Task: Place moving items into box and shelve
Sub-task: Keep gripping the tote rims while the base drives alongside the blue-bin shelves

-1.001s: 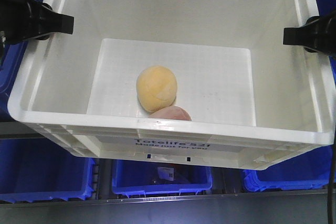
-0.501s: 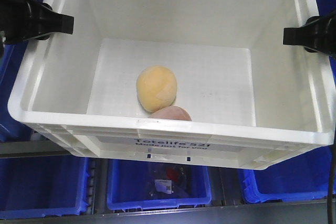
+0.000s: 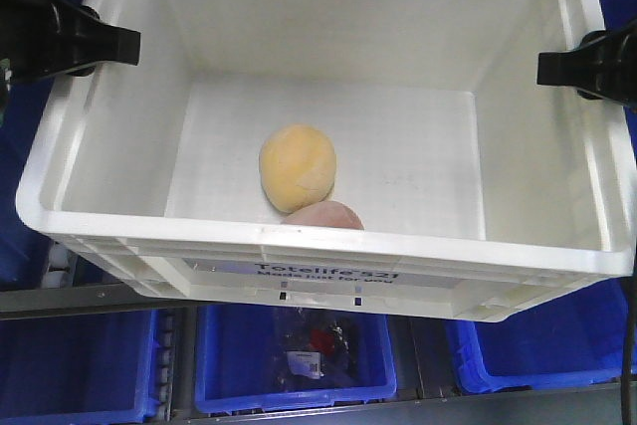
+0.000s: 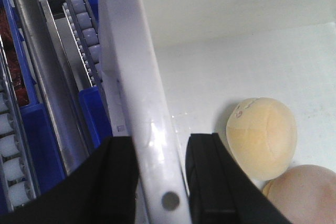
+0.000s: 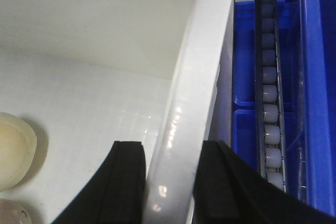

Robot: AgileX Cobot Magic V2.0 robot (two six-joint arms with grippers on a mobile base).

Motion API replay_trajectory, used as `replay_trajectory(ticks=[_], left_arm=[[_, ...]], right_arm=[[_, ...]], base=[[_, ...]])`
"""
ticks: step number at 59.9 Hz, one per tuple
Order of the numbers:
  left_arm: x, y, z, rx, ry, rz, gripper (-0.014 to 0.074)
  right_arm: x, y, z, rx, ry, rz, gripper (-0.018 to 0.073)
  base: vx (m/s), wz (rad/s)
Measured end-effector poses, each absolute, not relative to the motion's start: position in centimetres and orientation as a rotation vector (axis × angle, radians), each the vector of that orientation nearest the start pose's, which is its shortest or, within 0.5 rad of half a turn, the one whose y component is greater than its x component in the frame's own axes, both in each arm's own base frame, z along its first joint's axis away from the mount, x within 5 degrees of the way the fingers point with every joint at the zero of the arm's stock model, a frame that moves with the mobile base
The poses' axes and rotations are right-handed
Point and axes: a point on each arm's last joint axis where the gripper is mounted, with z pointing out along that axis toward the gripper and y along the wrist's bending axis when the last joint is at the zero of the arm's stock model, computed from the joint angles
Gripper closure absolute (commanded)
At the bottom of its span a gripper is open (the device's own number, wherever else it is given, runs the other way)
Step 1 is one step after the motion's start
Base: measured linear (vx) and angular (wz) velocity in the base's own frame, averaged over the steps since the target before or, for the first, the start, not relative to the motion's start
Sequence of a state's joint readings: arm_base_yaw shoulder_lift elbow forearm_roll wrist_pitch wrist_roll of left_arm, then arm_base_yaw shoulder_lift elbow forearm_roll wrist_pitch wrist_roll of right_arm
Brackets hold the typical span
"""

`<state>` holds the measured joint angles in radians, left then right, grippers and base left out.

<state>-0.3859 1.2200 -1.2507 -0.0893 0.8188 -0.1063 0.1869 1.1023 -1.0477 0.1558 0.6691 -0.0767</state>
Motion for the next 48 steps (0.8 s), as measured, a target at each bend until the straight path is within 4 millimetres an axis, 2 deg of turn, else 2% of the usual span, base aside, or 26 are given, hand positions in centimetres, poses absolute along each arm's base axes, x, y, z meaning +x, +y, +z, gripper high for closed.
replay_trajectory(ticks=[48], left_arm=[[23.41,-10.15,39.43,0.285,2.277,-0.364,0.0603]], right_arm=[[22.43,5.13,36.91,-0.21,2.198,0.236,0.0565]], base=[[0.0,0.0]])
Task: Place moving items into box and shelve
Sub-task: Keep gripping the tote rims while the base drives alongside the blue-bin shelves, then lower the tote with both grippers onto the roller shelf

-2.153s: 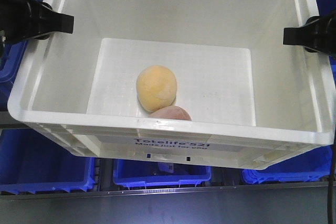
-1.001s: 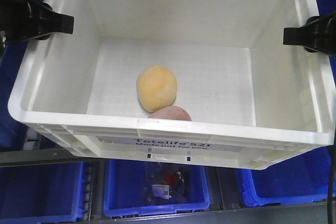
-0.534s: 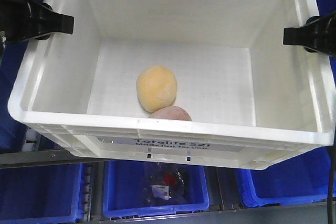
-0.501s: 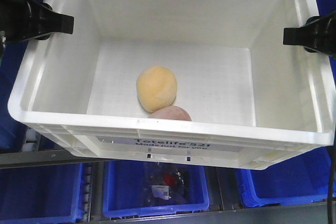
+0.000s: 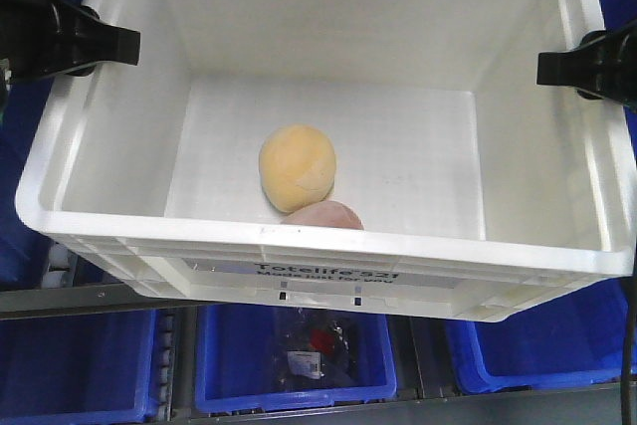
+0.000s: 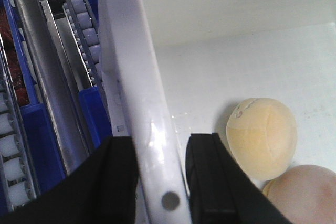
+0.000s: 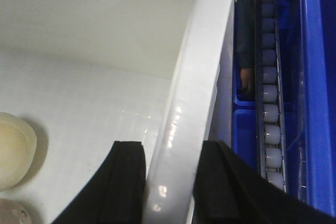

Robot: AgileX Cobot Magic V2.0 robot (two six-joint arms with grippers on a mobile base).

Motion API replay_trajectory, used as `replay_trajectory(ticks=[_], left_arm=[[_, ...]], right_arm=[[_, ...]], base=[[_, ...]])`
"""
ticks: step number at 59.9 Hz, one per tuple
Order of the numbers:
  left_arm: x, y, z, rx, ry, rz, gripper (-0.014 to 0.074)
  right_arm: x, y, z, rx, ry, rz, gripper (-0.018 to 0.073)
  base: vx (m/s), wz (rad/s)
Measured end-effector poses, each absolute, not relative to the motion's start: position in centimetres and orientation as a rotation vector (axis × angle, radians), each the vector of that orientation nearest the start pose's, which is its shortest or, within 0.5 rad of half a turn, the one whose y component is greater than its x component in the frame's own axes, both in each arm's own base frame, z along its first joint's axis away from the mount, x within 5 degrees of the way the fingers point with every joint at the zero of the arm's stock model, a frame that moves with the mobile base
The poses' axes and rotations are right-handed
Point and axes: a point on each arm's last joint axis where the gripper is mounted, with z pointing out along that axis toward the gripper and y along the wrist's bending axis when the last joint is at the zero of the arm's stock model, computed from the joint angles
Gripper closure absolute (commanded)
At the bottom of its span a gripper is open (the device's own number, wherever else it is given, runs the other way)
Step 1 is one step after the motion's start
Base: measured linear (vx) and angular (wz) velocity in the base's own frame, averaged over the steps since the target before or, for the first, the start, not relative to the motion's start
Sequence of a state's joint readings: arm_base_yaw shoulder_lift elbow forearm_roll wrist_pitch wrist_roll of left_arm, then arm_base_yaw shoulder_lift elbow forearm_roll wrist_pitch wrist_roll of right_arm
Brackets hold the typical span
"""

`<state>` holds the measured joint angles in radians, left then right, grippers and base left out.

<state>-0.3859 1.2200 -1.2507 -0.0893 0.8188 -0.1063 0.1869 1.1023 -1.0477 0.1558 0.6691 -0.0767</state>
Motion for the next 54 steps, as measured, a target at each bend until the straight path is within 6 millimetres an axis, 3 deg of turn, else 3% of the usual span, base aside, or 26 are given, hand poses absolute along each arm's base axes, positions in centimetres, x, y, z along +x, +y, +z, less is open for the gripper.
replay_trajectory(ticks=[30,43,54], left_arm=[[24.0,-10.4,39.0,0.284,2.283,-0.361,0.0603],[27.4,-11.3,36.6,0.301,2.277,-0.288,0.06],[31.0,-11.9,35.2,0.327,2.116,-0.221,0.0596]], right_arm=[[22.9,5.2,36.6,-0.209,2.202,0.231,0.0565],[27.3,5.5,34.4,-0.236,2.135,0.17,0.0565],[32.3,6.0,31.8,-0.236,2.004,0.115,0.0562]], base=[[0.0,0.0],[0.0,0.0],[0.0,0.0]])
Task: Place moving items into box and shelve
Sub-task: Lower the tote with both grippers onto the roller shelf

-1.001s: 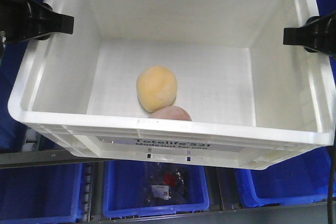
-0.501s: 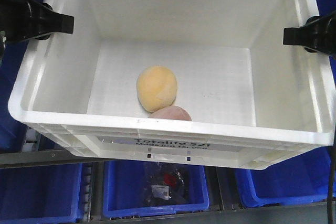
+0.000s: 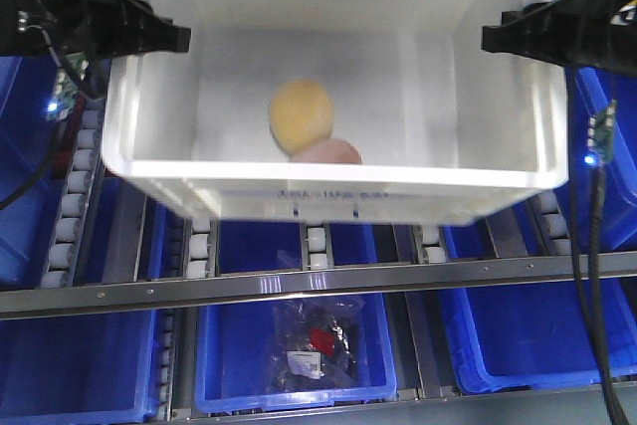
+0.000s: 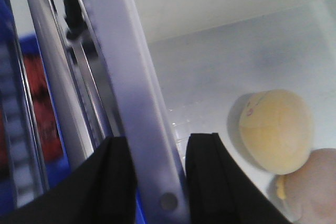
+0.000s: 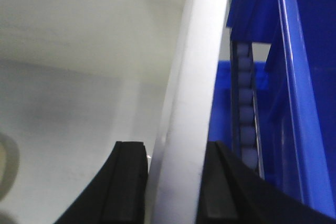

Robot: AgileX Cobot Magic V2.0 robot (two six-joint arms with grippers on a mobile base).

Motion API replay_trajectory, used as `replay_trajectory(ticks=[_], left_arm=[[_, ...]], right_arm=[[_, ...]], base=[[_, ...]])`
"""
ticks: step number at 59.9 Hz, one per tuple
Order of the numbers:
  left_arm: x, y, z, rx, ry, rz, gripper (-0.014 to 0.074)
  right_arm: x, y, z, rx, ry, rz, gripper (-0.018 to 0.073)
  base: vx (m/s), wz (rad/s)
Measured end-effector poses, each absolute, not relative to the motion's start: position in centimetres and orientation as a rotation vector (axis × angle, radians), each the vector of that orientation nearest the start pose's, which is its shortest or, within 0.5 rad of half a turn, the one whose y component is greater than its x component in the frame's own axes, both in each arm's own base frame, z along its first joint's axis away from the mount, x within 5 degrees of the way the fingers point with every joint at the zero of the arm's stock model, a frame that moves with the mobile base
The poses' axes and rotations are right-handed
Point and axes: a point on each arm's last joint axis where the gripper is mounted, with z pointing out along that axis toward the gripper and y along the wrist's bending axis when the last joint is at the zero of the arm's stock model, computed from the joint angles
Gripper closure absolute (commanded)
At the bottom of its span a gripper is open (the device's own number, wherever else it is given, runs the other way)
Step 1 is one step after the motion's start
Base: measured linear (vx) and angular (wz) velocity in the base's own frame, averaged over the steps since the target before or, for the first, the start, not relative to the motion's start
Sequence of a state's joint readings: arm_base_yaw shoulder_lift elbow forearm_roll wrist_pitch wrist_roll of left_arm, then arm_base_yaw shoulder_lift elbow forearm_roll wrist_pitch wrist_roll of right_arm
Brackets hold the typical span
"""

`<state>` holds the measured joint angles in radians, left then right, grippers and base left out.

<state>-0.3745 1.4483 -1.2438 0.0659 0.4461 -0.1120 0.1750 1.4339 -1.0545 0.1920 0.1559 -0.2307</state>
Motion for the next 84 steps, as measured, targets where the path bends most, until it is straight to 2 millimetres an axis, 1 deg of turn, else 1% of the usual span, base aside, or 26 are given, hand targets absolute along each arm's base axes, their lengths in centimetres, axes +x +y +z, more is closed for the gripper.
replay_trajectory(ticks=[4,9,17,26,33,38,47,53,60,65,66,68,76,82,84], left_arm=[[31.9,-12.2,35.1,0.324,2.05,-0.227,0.0596],[32.7,-12.3,34.8,0.306,2.01,-0.243,0.0594],[33.2,-12.3,33.7,0.295,2.067,-0.239,0.0587],[33.0,-12.0,33.1,0.262,2.141,-0.231,0.0569],[32.7,-11.4,32.8,0.251,2.2,-0.193,0.0563],[32.4,-11.0,33.0,0.251,2.217,-0.168,0.0561],[32.2,-10.8,33.1,0.262,2.226,-0.135,0.0547],[32.2,-10.6,33.1,0.278,2.222,-0.103,0.051],[32.3,-10.4,33.1,0.301,2.211,-0.061,0.0425],[32.3,-10.4,33.1,0.308,2.211,-0.049,0.0342],[32.3,-10.4,33.1,0.309,2.21,-0.048,0.0309],[32.3,-10.4,33.1,0.309,2.211,-0.047,0.0277],[32.3,-10.4,33.1,0.314,2.208,-0.043,0.0134],[32.3,-10.8,33.2,0.326,2.199,-0.052,0.0076],[32.2,-10.9,33.2,0.323,2.196,-0.06,0.0066]], right_arm=[[33.7,6.0,30.8,-0.22,1.993,0.109,0.0562],[34.9,6.0,30.5,-0.2,1.974,0.107,0.0561],[36.5,6.3,30.4,-0.207,1.97,0.101,0.0561],[37.7,7.4,30.4,-0.233,1.962,0.116,0.0561],[38.1,8.7,30.4,-0.271,1.938,0.124,0.0561],[38.2,9.2,30.4,-0.298,1.927,0.12,0.0561],[38.1,9.3,30.2,-0.313,1.943,0.118,0.0553],[38.1,9.4,30.2,-0.314,1.947,0.122,0.0521],[38.0,9.6,30.0,-0.32,1.962,0.131,0.0439],[38.0,9.7,30.1,-0.322,1.966,0.135,0.0355],[38.0,9.7,30.1,-0.323,1.968,0.135,0.0327],[38.0,9.7,30.1,-0.325,1.972,0.136,0.0287],[37.9,9.9,30.1,-0.34,1.985,0.136,0.0079],[37.8,10.3,30.1,-0.356,1.984,0.141,-0.0045],[37.8,10.4,30.1,-0.359,1.985,0.142,-0.007]], base=[[0.0,0.0],[0.0,0.0],[0.0,0.0],[0.0,0.0],[0.0,0.0],[0.0,0.0],[0.0,0.0],[0.0,0.0],[0.0,0.0],[0.0,0.0],[0.0,0.0],[0.0,0.0],[0.0,0.0],[0.0,0.0],[0.0,0.0]])
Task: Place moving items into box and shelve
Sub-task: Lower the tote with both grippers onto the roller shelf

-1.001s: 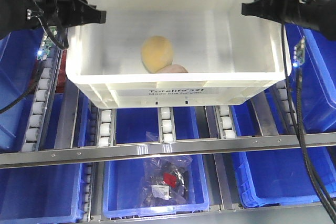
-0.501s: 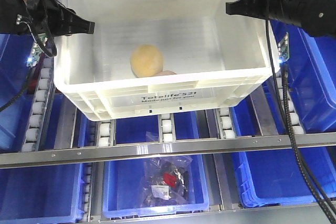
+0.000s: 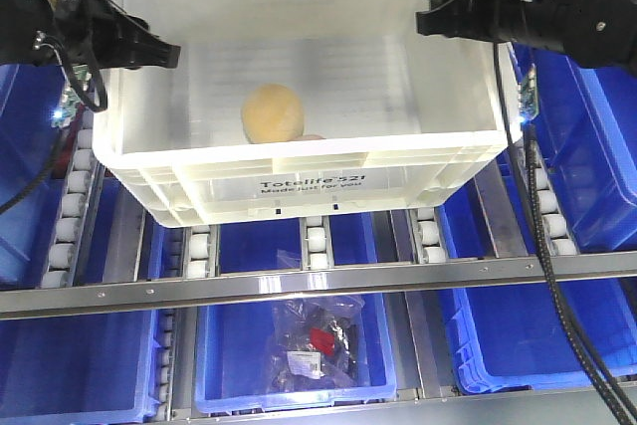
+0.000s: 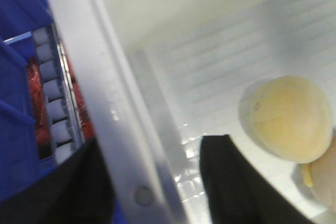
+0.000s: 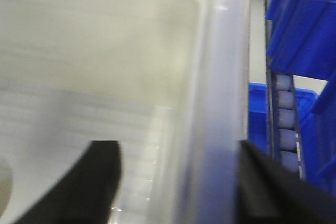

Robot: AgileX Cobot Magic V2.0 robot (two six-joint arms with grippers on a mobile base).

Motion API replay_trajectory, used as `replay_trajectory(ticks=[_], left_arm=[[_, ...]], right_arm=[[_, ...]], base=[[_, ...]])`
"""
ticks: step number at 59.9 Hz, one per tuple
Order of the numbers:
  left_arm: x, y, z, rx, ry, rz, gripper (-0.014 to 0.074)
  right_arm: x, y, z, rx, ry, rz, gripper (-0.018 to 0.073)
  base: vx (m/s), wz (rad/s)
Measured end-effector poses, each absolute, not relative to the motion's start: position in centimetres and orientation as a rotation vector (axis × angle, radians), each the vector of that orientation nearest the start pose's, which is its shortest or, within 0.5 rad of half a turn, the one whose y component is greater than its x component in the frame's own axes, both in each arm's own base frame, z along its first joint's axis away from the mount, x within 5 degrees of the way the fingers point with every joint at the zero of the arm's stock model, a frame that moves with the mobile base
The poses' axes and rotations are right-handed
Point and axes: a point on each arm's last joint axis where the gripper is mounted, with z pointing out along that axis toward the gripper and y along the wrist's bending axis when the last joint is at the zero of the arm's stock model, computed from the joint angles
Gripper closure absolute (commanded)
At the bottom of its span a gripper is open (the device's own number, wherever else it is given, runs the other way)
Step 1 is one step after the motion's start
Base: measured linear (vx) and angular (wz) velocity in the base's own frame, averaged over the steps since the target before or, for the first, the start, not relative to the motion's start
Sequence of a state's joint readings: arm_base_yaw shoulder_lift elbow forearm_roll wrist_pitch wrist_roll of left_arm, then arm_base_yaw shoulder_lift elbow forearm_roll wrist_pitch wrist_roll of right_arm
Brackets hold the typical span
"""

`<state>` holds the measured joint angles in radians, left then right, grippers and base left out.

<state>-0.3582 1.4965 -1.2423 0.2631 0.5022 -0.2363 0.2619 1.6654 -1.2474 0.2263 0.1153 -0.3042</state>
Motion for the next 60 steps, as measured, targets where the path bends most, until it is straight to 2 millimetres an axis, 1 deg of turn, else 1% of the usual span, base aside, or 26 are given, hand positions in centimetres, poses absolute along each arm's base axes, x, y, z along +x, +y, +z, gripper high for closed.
replay_trajectory(ticks=[3,7,21,24,30,37,49,60], left_arm=[[32.2,-11.1,33.3,0.325,2.191,-0.072,0.0059],[32.2,-11.2,33.4,0.325,2.183,-0.083,0.0062],[32.2,-11.3,33.4,0.331,2.176,-0.081,0.0063],[32.2,-11.3,33.4,0.357,2.178,-0.052,0.0063],[32.1,-10.9,33.4,0.452,2.177,0.074,0.0063],[32.0,-10.5,33.5,0.462,2.194,0.148,0.0063],[32.0,-11.5,34.3,0.352,2.128,0.026,0.0063],[32.2,-11.7,34.6,0.24,2.102,-0.066,0.0063]], right_arm=[[37.7,10.6,30.1,-0.364,1.984,0.146,-0.0101],[37.7,10.7,30.1,-0.367,1.985,0.149,-0.0118],[37.6,10.8,30.0,-0.37,1.988,0.151,-0.009],[37.6,10.8,30.0,-0.37,1.988,0.151,-0.0076],[37.6,11.0,30.1,-0.376,1.981,0.153,-0.0039],[37.4,11.3,30.0,-0.39,1.988,0.158,0.0008],[37.3,11.4,29.8,-0.396,2.014,0.165,0.0076],[37.4,11.3,29.8,-0.394,2.012,0.162,0.0123]], base=[[0.0,0.0],[0.0,0.0],[0.0,0.0],[0.0,0.0],[0.0,0.0],[0.0,0.0],[0.0,0.0],[0.0,0.0]])
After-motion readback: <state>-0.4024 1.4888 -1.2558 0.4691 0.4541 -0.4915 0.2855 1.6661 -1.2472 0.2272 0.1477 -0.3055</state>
